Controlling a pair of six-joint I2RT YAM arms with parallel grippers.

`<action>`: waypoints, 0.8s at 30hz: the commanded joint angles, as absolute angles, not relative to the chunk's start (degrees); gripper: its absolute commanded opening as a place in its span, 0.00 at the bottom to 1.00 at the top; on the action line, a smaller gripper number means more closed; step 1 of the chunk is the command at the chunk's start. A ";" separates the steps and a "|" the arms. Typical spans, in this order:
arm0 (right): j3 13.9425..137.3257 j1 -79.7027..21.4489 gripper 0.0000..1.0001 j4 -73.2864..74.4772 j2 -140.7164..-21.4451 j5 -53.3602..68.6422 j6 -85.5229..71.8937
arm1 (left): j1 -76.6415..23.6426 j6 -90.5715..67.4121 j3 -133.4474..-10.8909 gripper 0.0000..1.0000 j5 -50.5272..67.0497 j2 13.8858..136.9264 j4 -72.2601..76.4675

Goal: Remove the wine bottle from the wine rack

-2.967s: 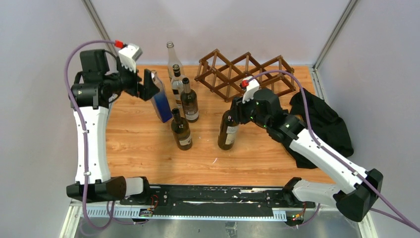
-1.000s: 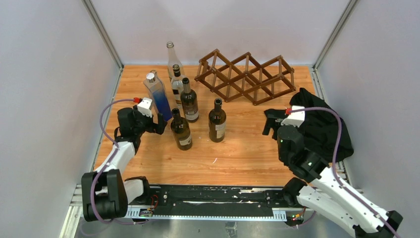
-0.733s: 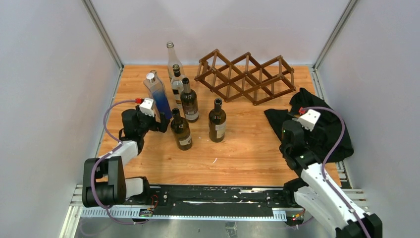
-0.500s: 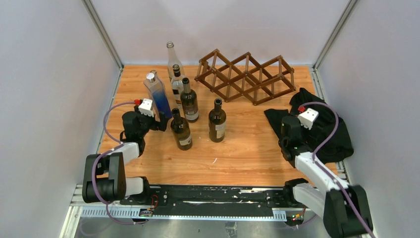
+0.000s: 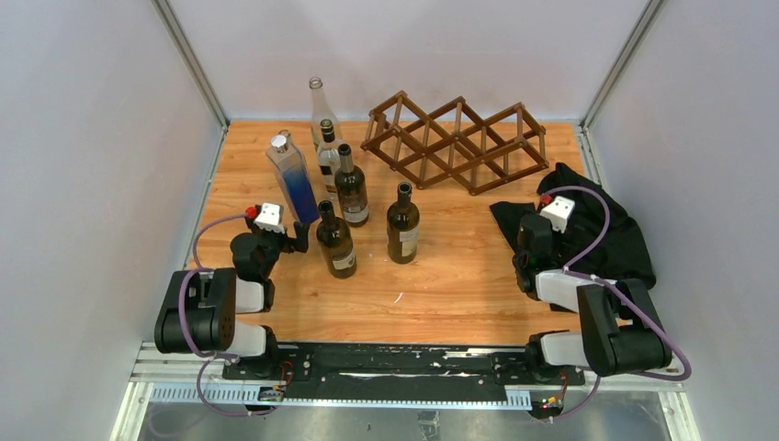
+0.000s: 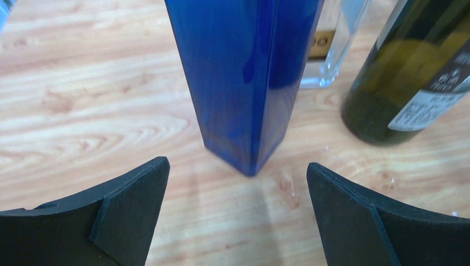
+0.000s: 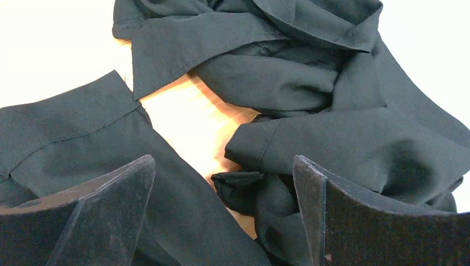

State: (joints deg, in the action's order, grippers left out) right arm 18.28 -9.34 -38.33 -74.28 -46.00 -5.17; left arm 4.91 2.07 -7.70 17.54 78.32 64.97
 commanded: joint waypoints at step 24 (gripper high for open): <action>11.94 -6.75 1.00 -62.66 -81.97 -23.82 5.28 | 2.78 3.34 -10.13 1.00 13.97 79.24 65.12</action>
